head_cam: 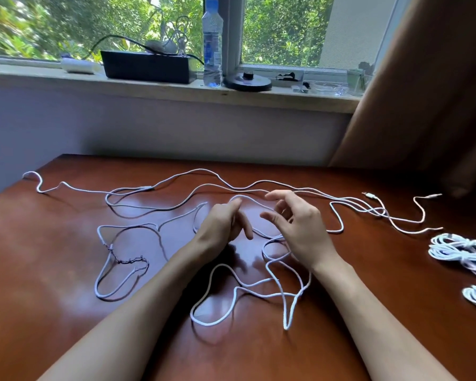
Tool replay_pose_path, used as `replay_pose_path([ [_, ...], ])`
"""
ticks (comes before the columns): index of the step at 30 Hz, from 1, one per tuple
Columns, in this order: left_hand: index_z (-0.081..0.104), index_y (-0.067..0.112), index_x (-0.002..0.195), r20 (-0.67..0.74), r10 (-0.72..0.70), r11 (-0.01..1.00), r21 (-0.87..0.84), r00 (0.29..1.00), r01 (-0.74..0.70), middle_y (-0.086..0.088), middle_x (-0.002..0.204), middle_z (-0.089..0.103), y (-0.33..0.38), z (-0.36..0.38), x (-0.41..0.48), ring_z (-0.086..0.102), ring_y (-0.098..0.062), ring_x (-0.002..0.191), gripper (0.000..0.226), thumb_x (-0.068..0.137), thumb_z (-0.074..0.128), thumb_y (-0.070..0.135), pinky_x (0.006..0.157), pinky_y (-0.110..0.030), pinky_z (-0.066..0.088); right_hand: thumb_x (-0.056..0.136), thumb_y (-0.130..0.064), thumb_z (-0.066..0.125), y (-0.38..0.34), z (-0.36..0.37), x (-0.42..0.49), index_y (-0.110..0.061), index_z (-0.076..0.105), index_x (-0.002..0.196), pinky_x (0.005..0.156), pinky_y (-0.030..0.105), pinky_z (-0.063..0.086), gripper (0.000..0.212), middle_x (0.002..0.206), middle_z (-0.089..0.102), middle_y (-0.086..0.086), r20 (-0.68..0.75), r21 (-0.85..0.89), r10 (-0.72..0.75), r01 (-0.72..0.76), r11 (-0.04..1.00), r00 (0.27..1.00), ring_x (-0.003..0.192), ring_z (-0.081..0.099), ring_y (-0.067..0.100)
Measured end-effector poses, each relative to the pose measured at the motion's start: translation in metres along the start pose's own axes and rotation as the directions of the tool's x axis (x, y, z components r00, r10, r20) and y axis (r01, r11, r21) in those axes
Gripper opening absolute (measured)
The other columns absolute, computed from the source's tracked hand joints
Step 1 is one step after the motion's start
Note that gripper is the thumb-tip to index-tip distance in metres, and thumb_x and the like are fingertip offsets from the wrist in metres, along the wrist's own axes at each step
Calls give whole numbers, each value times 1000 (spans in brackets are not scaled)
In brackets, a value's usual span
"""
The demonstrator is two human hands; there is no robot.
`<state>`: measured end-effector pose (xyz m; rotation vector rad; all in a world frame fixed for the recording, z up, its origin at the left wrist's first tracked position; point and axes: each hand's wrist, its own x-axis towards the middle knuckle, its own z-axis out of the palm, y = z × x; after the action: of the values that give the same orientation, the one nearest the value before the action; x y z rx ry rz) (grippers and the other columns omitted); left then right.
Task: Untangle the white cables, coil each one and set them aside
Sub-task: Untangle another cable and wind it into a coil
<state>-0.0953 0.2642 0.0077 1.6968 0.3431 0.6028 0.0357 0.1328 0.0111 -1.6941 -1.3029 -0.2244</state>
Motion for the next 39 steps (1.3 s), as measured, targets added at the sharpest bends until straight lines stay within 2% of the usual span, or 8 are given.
replay_pose_path([
  [4,62,6,48,30,-124,933,-336,992,127,5,36,21,2,-1,3,12,-12,36,73,103,21,30,42,-24,8,87,-22,79,4,1,0,-17,73,102,70,16,44,16,79,67,-7,36,-58,-17,19,998,999,73,61,11],
  [9,60,5,52,85,-114,677,-722,990,140,4,35,20,11,-2,1,16,-8,37,52,87,33,31,48,-22,5,88,-40,75,4,0,-2,-28,75,93,66,35,49,13,59,64,-5,62,-149,87,-77,986,994,58,59,12],
  [14,57,10,62,30,-100,438,-896,995,71,1,45,22,15,-7,-2,21,-14,40,50,98,27,28,44,-23,12,89,-34,76,1,2,-3,-27,72,96,61,28,45,11,57,56,-8,139,-18,116,-115,993,983,55,51,9],
  [17,69,9,91,-7,-119,365,-930,993,37,1,52,26,15,-15,1,23,-13,45,49,103,27,31,49,-25,13,92,-20,74,-3,3,-5,-22,71,106,64,28,57,14,75,59,-10,205,82,90,-109,991,975,65,55,8],
  [21,57,19,135,-64,-187,428,-904,980,22,3,60,33,10,-16,10,27,-11,51,50,107,26,47,50,-21,25,93,-11,72,-9,4,-5,-24,70,106,55,28,57,19,81,62,-4,242,193,127,-176,965,962,65,60,6],
  [26,51,30,128,-203,-183,529,-845,962,-78,0,71,55,12,-8,12,40,-9,50,29,108,33,41,51,-20,38,90,-12,73,-12,9,-8,-21,71,94,55,24,49,10,74,66,-8,334,183,171,-242,953,927,55,58,9],
  [29,29,38,151,-294,-191,635,-765,936,-111,-3,88,66,8,-4,12,45,-10,59,42,110,32,31,64,-22,41,90,-17,72,-12,12,-8,-25,68,88,59,17,44,10,73,68,-8,320,77,145,-179,981,936,57,54,4],
  [39,19,38,158,-490,164,960,-120,856,-253,0,115,60,6,6,10,62,-17,68,51,111,34,24,61,-25,56,86,-32,77,-5,11,-7,-20,62,83,55,26,35,20,50,50,-8,257,-21,253,-257,966,933,47,44,7],
])
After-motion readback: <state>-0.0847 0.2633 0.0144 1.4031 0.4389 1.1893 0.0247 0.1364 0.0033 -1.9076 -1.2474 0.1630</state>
